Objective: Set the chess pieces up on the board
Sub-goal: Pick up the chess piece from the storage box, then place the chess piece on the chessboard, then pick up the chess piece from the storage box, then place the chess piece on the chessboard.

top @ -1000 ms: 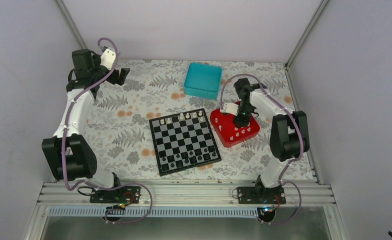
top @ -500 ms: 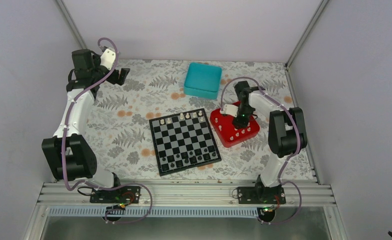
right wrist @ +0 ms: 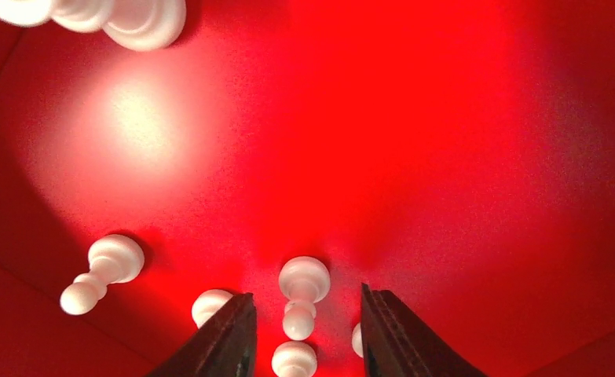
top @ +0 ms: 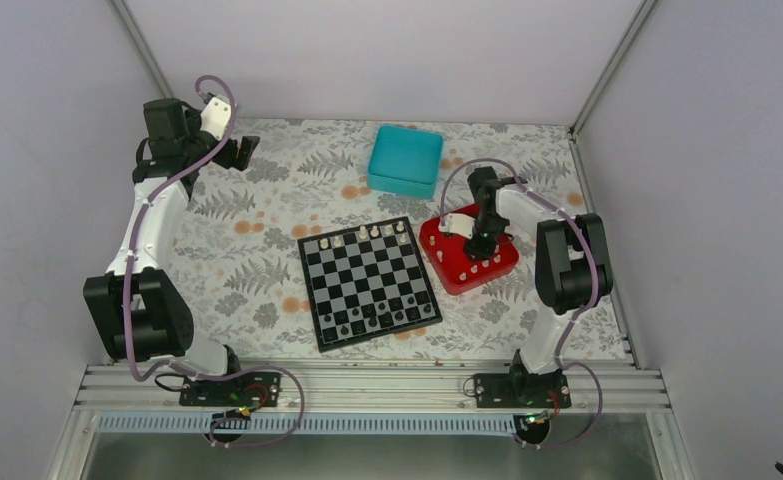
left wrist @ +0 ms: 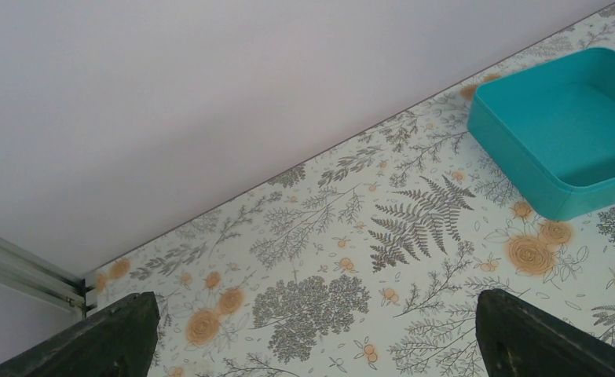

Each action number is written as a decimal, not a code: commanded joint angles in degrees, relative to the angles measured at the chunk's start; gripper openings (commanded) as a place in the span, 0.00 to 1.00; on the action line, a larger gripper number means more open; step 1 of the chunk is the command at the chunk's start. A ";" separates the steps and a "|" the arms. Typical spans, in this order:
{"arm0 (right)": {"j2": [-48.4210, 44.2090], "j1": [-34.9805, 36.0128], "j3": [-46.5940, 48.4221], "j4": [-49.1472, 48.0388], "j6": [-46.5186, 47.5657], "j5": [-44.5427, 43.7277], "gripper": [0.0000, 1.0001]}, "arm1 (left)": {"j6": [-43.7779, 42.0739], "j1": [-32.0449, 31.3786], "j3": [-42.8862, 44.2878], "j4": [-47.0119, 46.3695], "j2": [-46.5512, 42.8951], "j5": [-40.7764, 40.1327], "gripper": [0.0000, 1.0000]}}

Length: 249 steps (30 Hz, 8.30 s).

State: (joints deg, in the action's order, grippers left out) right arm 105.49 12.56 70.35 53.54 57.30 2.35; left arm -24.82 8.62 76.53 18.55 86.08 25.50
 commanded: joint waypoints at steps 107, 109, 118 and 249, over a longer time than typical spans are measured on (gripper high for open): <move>-0.87 15.81 29.53 15.87 -0.18 3.03 0.32 | -0.68 0.43 1.19 0.90 -0.55 1.66 1.00; -2.77 11.23 26.15 14.96 -0.07 2.09 0.34 | -0.59 0.43 1.00 0.74 -0.76 1.59 1.00; -5.73 -1.50 10.94 5.86 2.61 -0.51 0.42 | 0.03 0.43 0.54 0.16 -0.47 1.83 1.00; 26.73 30.87 40.48 11.68 1.50 -3.99 0.10 | 0.06 0.43 0.46 0.41 -0.83 2.91 1.00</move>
State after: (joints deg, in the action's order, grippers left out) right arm 130.58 43.44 111.11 65.47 58.43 -0.95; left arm -24.82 8.62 76.53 18.98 86.30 26.87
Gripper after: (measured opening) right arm 0.106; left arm 0.999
